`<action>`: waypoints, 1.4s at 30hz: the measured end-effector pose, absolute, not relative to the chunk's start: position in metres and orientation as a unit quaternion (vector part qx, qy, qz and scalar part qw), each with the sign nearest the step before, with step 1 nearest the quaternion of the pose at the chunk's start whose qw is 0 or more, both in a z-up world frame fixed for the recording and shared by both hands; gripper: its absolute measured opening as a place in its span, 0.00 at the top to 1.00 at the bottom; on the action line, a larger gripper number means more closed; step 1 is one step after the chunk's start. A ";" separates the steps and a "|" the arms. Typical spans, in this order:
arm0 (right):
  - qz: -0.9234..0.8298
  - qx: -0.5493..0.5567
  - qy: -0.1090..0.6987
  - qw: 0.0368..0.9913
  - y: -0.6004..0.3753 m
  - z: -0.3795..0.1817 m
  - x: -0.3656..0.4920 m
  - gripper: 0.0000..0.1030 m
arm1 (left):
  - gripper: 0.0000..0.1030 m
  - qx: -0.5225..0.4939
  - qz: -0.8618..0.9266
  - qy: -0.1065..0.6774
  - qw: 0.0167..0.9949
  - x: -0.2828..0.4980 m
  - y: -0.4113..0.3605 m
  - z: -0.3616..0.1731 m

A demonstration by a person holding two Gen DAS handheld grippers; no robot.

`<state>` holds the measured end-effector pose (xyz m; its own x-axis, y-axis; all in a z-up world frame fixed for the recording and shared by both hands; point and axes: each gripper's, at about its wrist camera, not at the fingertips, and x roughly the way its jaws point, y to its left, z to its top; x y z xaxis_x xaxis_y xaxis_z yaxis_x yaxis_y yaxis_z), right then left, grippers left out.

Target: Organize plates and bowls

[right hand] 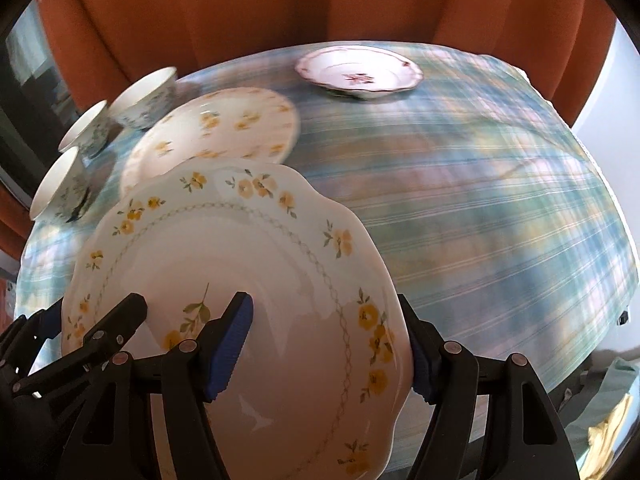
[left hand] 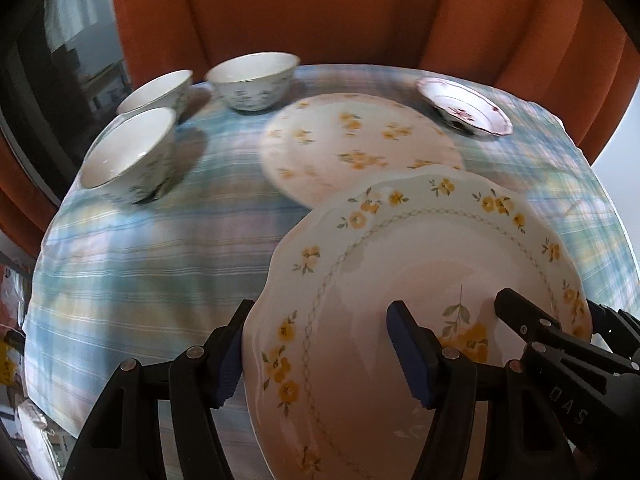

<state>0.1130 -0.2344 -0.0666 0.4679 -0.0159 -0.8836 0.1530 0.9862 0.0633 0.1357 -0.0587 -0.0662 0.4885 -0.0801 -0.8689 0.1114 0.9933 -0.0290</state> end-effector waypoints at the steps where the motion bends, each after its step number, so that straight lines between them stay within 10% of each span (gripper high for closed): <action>1: -0.049 0.066 0.513 0.855 -0.227 -0.066 0.113 0.29 | 0.35 0.015 -0.055 0.501 0.864 0.135 -0.050 -0.066; 42: -0.048 0.027 0.571 0.819 -0.060 -0.103 0.156 0.29 | 0.33 -0.013 -0.040 0.544 0.838 0.165 0.097 -0.102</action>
<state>0.1559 -0.0603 -0.1033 0.3430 -0.0483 -0.9381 0.1100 0.9939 -0.0110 0.1653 0.0972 -0.1020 0.4041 -0.0815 -0.9111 0.0530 0.9964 -0.0657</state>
